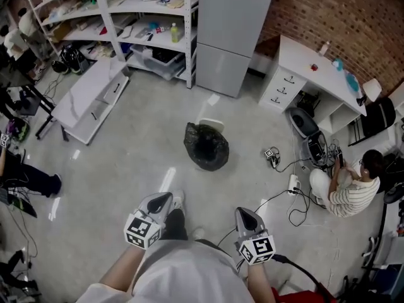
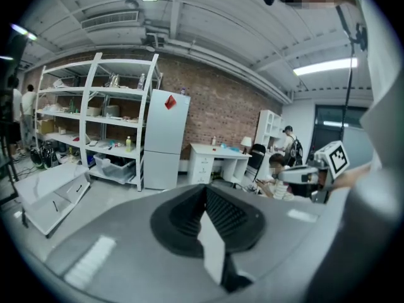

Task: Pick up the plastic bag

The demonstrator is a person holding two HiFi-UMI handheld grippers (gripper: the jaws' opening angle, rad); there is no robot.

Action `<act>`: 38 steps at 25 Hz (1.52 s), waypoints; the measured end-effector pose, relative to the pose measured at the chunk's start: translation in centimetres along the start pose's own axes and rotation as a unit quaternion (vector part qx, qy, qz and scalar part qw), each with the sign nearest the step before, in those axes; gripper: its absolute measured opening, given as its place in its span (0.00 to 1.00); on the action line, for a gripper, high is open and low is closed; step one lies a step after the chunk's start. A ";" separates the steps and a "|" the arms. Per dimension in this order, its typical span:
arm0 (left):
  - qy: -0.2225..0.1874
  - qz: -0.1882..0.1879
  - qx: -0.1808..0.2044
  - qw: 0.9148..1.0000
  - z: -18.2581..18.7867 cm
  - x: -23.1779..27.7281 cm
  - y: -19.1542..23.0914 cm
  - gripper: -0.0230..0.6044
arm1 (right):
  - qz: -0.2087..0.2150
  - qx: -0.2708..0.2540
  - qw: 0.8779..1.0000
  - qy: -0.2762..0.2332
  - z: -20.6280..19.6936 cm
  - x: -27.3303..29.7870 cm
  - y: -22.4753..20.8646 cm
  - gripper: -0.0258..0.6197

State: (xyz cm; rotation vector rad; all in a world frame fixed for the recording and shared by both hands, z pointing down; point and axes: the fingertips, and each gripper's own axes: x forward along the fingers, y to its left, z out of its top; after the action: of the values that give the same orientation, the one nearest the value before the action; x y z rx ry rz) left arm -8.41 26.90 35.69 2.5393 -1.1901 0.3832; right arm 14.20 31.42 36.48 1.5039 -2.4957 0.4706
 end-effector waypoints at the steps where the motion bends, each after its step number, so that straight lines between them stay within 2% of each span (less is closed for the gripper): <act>1: 0.000 -0.002 0.001 1.000 0.2 0.8 0.6 0.05 | -0.003 0.000 1.000 0.000 0.1 0.7 -0.4 0.04; 15: 0.021 -0.044 0.020 0.999 4.4 12.1 12.9 0.05 | -0.057 0.020 0.998 0.009 4.2 14.2 -5.6 0.04; 23: 0.040 -0.045 0.018 0.998 5.8 17.3 21.2 0.05 | -0.100 0.029 0.994 0.023 6.3 22.7 -7.9 0.04; 32: 0.086 -0.033 -0.001 0.996 2.8 22.5 23.5 0.05 | -0.105 0.039 0.992 0.061 4.5 27.0 -12.9 0.04; 38: 0.125 -0.008 -0.018 0.992 -1.4 28.1 23.8 0.05 | -0.072 0.050 0.991 0.100 0.5 30.9 -18.2 0.04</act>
State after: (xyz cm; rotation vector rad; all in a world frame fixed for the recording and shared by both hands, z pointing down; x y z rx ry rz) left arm -9.67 -6.52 51.19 2.3836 -1.0725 0.6472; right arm 15.89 -2.13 48.98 1.5730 -2.2242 0.6946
